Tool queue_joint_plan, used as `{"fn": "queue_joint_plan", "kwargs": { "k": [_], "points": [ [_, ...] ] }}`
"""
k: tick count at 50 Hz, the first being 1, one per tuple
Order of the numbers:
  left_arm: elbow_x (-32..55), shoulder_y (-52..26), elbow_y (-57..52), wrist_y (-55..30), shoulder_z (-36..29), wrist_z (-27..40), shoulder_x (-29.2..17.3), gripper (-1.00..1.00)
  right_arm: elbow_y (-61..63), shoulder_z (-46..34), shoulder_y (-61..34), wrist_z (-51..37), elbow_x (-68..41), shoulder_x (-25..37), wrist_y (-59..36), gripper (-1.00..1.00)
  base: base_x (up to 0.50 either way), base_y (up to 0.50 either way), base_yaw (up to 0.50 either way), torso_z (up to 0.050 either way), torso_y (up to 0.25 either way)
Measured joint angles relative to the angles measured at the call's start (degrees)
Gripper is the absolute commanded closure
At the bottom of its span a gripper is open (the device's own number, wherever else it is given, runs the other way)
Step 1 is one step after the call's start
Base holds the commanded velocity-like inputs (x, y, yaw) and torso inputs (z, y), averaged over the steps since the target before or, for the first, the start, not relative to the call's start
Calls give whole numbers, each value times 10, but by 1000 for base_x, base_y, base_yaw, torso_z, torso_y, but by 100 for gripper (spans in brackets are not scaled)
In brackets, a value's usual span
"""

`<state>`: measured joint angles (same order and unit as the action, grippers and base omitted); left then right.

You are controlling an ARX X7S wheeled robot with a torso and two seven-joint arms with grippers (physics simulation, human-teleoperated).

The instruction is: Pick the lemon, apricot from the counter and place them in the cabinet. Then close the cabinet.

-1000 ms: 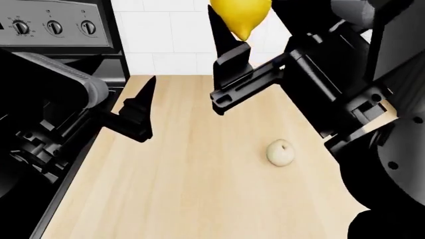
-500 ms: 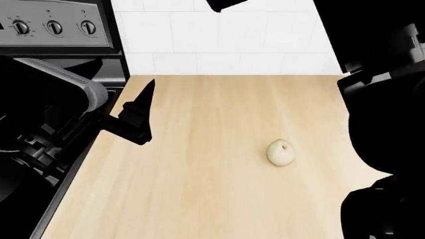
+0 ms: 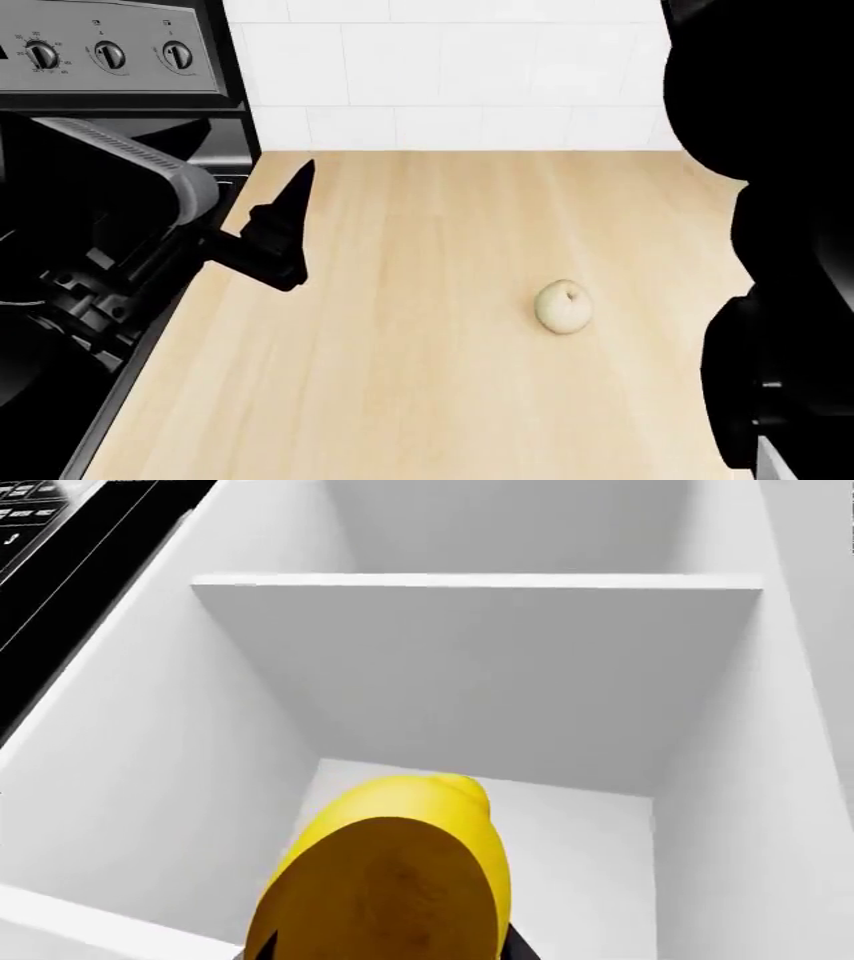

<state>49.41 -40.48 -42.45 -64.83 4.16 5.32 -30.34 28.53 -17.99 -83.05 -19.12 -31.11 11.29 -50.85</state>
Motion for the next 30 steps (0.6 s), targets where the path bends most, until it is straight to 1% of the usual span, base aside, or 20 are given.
{"fn": "queue_joint_plan", "kwargs": {
  "k": [14,30],
  "points": [
    [-2,3,4,10,-4,-2,-2,-100,-32,-24,-29,-4,24,2,4,100,0,0,0,0,0],
    [-3,-4,13,17,-13,-1,1,-100,-165,-52,-95,26,63,-16,79,100,0,0,0,0,0]
  ]
}}
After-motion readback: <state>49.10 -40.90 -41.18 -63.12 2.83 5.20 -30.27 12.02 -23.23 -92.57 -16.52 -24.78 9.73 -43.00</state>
